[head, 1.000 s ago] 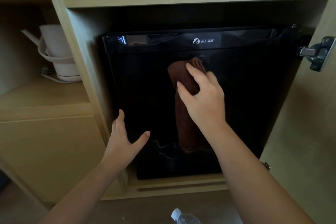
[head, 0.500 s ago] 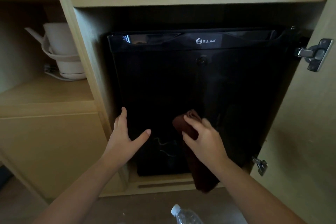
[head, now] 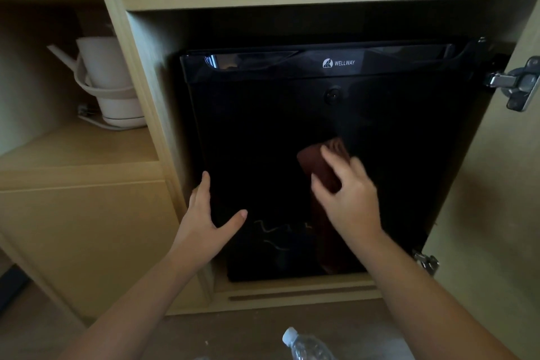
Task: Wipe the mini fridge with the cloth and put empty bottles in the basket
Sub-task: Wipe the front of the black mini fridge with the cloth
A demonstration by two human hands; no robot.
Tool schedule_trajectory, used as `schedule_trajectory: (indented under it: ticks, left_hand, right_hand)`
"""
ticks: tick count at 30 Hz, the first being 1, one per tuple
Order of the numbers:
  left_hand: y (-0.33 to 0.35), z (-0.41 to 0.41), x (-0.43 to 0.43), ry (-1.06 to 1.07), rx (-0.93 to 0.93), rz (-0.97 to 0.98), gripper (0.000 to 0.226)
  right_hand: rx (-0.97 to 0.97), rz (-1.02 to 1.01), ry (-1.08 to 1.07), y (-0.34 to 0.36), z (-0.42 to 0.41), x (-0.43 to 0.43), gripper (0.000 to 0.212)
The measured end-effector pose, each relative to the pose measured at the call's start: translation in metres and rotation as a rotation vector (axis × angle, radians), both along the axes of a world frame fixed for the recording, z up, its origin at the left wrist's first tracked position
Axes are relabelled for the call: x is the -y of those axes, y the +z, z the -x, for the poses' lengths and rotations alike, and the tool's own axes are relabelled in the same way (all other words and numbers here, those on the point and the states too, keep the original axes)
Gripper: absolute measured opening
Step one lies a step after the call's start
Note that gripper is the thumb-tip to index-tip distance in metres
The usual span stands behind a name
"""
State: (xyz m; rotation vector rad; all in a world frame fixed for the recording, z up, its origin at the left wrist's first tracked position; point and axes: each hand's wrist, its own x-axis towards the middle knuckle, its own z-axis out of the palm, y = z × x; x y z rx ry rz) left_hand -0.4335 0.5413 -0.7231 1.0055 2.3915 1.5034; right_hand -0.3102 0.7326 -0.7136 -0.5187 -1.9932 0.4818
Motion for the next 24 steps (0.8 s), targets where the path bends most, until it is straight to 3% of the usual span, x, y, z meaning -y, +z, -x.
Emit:
schedule_trajectory:
  ticks: [4, 9, 12, 18, 24]
  left_hand:
    - [-0.003, -0.001, -0.008, 0.051, -0.045, 0.02, 0.103]
    - [-0.004, -0.001, -0.011, 0.079, -0.079, 0.037, 0.102]
    - [-0.005, -0.001, -0.011, 0.089, -0.104, 0.046, 0.101]
    - [-0.008, -0.002, -0.013, 0.088, -0.116, 0.028, 0.101]
    - [-0.007, -0.003, -0.014, 0.087, -0.115, 0.022, 0.102]
  right_hand:
    - [0.203, 0.009, 0.086, -0.038, -0.014, 0.001, 0.048]
    - [-0.036, -0.105, 0.051, 0.016, 0.003, 0.003, 0.046]
    - [-0.073, -0.116, 0.044, 0.048, 0.016, 0.008, 0.047]
    - [-0.13, -0.031, -0.029, 0.027, 0.001, -0.006, 0.046]
    - [0.154, -0.055, 0.011, -0.056, -0.029, -0.019, 0.05]
